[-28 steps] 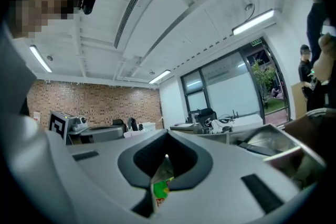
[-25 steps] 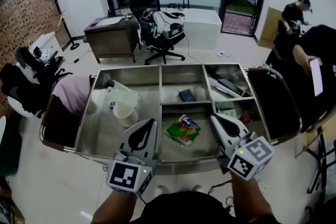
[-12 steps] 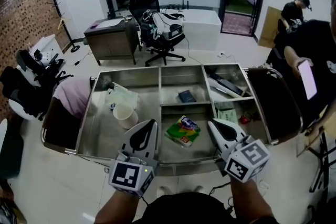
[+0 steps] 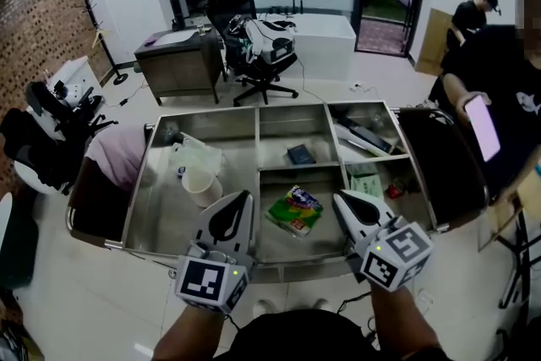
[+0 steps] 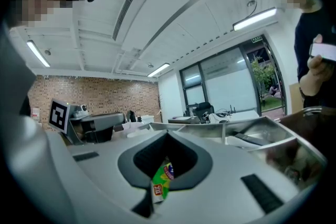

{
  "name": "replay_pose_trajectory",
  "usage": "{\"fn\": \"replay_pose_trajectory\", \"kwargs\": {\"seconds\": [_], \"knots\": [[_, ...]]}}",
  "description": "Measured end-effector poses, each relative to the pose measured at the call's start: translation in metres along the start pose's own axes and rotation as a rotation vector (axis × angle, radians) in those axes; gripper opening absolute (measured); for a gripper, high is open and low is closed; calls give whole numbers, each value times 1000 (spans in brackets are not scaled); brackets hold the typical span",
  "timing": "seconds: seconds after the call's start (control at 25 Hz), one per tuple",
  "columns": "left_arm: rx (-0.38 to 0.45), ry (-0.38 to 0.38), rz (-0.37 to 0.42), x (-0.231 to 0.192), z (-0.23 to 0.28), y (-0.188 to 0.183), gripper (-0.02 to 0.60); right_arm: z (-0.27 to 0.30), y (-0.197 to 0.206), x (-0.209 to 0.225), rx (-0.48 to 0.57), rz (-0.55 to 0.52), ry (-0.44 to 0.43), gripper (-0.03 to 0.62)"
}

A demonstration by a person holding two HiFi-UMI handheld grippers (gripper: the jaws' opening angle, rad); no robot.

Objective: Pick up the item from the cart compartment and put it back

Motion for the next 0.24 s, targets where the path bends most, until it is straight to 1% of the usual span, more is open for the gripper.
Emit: {"fn": "replay_pose_trajectory", "kwargs": {"seconds": [0.24], "knots": [[-5, -3, -1, -2, 2, -1, 0, 3, -2, 3, 7, 0, 2, 9]]}}
Point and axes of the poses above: the fingertips, and each gripper's own axes: z forward along the fingers, x to its right, y out of its underside, the point moved 3 cm from there along -z, backward along the fingers, and after that the axes turned 2 degrees about -z, right-handed, at the moved point
